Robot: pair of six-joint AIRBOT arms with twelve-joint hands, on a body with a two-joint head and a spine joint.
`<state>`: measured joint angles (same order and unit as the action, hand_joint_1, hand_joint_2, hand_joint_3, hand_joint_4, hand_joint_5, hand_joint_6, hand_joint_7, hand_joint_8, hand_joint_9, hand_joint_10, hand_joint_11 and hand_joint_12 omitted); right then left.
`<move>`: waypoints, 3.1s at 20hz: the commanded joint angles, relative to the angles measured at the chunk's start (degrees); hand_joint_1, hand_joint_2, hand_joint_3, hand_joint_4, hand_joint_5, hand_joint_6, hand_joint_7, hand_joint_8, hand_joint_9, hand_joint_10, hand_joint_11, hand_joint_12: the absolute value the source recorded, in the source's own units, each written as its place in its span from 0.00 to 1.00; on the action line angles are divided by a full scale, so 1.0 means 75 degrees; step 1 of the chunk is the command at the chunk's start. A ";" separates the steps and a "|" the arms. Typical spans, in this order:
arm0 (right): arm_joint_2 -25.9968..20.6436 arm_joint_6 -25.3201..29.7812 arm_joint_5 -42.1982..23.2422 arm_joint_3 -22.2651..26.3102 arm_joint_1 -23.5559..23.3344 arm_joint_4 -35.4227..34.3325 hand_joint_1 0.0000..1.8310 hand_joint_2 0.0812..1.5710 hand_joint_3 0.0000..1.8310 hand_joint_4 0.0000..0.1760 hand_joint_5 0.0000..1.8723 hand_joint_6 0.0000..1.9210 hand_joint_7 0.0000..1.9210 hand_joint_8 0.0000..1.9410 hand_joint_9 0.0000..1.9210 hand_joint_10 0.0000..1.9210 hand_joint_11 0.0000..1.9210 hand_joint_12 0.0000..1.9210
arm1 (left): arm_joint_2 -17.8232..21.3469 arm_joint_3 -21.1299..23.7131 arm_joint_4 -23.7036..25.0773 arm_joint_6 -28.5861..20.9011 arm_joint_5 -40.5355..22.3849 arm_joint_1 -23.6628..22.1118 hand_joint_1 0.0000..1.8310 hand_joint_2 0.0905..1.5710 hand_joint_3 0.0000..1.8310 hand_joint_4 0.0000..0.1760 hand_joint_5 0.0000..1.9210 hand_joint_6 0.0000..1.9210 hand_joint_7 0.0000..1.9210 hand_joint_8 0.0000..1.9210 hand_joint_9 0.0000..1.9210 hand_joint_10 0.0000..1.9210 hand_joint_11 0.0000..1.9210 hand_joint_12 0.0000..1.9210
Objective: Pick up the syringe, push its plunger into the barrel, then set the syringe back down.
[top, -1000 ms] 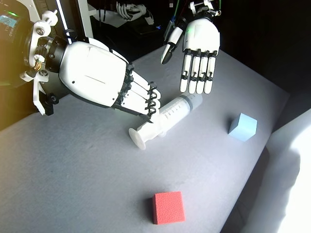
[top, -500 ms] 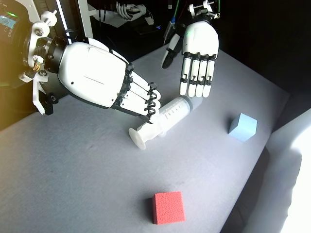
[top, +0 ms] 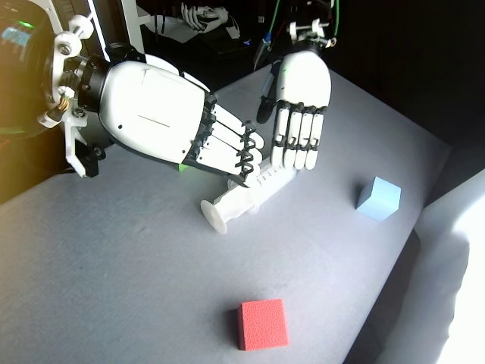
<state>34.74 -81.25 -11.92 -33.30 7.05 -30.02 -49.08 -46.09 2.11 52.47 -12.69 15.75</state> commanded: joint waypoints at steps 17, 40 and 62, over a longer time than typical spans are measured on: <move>-0.0352 -0.0423 -0.1424 0.0232 0.0581 -0.0340 0.08 0.76 0.00 0.00 0.13 0.00 0.13 0.00 0.14 0.00 0.00 0.37 | -0.1250 -0.0396 -0.4316 0.3981 -0.1821 0.0541 0.57 0.56 0.00 0.00 0.04 0.00 0.05 0.01 0.03 0.00 0.01 0.01; -0.0453 -0.0127 -0.2740 0.0003 0.1002 -0.1115 0.05 0.77 0.00 0.00 0.14 0.00 0.15 0.00 0.15 0.00 0.00 0.38 | -0.2263 -0.1239 -0.5610 0.4959 -0.2124 0.1010 0.64 0.57 0.00 0.00 0.06 0.00 0.06 0.00 0.05 0.00 0.02 0.02; -0.0453 0.0207 -0.3180 0.0070 0.1055 -0.1161 0.05 0.77 0.00 0.00 0.13 0.00 0.14 0.00 0.15 0.00 0.00 0.35 | -0.2264 -0.1126 -0.5907 0.5059 -0.2305 0.1129 0.74 0.71 0.00 0.00 0.28 0.02 0.34 0.02 0.33 0.03 0.10 0.41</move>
<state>31.99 -80.36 -29.91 -32.82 15.44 -40.07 -66.26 -54.81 -43.83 89.89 -27.14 23.88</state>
